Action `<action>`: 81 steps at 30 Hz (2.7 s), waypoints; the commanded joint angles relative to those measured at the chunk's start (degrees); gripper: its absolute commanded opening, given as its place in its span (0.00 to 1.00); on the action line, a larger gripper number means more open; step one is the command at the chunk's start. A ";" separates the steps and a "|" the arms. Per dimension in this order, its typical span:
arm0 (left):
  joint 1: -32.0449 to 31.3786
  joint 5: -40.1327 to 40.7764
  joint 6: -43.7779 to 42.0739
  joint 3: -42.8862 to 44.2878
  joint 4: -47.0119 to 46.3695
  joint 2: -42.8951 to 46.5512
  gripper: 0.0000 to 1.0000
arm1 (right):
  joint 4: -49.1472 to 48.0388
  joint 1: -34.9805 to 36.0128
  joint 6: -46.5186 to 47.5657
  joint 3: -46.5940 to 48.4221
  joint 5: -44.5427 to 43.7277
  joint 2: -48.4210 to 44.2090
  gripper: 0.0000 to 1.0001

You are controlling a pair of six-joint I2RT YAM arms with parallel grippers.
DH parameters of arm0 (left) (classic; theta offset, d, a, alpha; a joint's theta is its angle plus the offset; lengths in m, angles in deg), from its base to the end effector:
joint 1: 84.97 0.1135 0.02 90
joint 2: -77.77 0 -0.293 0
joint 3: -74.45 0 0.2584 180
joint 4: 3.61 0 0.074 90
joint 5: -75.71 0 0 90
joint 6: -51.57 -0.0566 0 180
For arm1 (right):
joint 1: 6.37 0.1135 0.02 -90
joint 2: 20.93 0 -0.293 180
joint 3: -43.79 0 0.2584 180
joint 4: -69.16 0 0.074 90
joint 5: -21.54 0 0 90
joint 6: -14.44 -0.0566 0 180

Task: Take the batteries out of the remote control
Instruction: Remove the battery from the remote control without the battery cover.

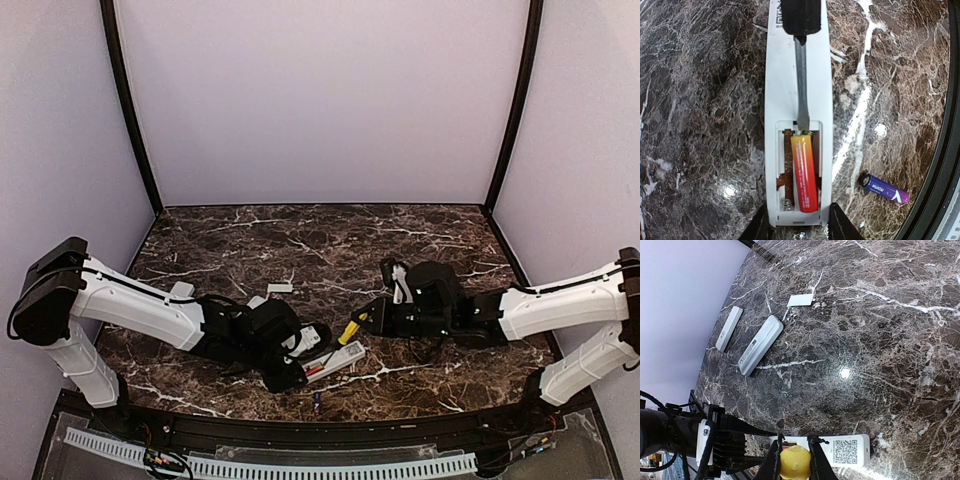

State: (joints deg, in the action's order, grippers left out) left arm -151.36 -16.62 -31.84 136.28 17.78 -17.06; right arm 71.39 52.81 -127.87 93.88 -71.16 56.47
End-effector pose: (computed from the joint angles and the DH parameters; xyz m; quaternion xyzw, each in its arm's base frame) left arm 0.1330 -0.3101 0.1586 0.4799 0.8221 -0.1974 0.2343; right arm 0.1556 0.2556 0.2165 -0.0399 0.8629 0.4046 0.3001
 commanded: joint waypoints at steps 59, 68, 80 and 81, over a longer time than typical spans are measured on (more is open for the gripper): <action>0.12 4.96 -4.50 3.80 2.48 -0.84 0.25 | -17.43 -4.25 -9.55 -1.70 20.65 3.69 0.00; 0.62 4.59 -2.01 2.21 1.66 5.72 0.64 | -2.28 -3.83 -3.92 0.13 11.96 -3.46 0.00; 4.65 -4.75 3.44 -2.69 -2.84 8.33 0.72 | 1.67 -0.24 -3.32 1.47 6.80 -1.99 0.00; 4.68 -4.99 3.67 -3.00 -3.26 8.03 0.72 | 1.52 -0.02 -3.20 1.62 6.55 -1.29 0.00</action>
State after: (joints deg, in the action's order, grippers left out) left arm -146.88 -17.93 -30.40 135.14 16.30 -9.43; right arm 72.85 51.24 -131.89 93.34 -62.00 52.87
